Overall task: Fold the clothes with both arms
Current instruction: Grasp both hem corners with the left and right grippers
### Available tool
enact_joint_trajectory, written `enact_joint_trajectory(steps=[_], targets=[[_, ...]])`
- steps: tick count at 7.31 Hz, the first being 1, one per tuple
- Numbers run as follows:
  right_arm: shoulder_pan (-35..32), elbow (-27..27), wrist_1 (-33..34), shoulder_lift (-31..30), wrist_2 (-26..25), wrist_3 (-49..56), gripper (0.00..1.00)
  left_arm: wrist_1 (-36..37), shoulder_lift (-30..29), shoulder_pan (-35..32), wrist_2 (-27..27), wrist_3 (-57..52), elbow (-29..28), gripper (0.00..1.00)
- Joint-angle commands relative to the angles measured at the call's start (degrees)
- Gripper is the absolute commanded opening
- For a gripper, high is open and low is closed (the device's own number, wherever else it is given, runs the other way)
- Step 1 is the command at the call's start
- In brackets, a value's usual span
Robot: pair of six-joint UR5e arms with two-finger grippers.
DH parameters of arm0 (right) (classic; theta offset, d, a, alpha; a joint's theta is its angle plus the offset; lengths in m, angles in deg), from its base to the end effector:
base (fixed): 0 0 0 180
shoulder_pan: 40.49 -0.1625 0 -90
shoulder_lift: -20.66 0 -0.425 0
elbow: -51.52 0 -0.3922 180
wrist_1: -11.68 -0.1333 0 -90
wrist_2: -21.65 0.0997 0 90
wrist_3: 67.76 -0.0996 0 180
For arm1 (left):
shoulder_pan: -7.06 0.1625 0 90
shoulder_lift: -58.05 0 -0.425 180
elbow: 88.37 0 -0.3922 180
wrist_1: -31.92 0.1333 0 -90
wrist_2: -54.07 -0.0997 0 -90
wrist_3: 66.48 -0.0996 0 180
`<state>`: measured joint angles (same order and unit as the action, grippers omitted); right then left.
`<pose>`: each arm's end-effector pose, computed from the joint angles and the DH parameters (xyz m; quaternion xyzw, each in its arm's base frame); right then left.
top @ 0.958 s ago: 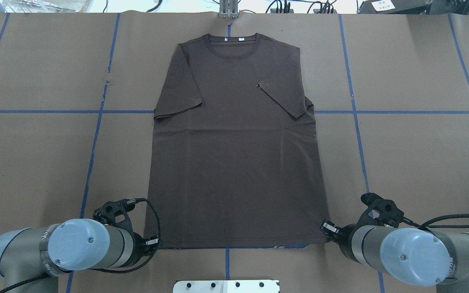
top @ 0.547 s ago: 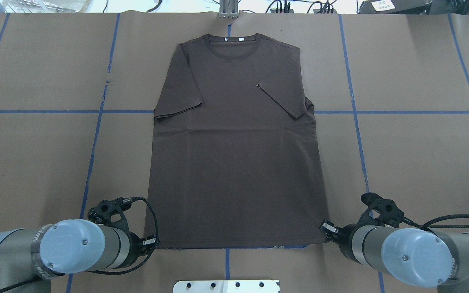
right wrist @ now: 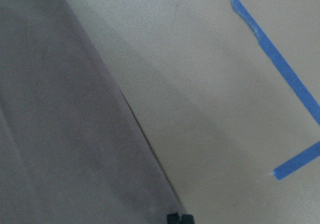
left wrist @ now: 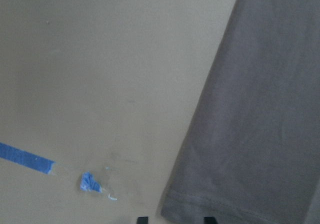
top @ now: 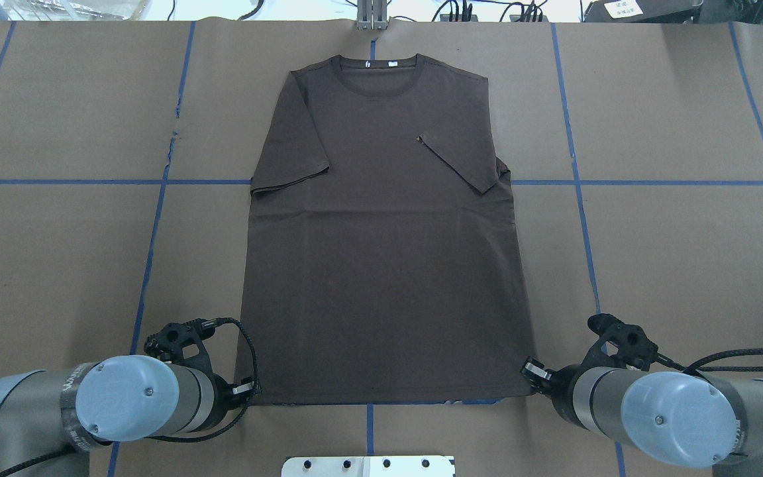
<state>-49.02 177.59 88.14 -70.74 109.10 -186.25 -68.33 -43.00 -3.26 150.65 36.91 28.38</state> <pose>-0.4274 -0.2034 0.3562 -0.0508 -0.4057 0.2983 0.8625 0.5012 -0.2151 0.3312 -0.0633 0.4049 -0.1645 0.8972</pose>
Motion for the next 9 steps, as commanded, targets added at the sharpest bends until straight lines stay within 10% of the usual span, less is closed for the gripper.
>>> enact_joint_trajectory(steps=[1, 9], targets=[[0.0, 0.0, 0.0, 0.0, 0.0, 0.0, 0.0, -0.2, 0.0, -0.1, -0.3, -0.4, -0.7, 0.48], [0.1, 0.1, 0.0, 0.0, -0.1, 0.0, 0.0, -0.4, -0.6, -0.2, -0.2, -1.4, -1.3, 0.46]])
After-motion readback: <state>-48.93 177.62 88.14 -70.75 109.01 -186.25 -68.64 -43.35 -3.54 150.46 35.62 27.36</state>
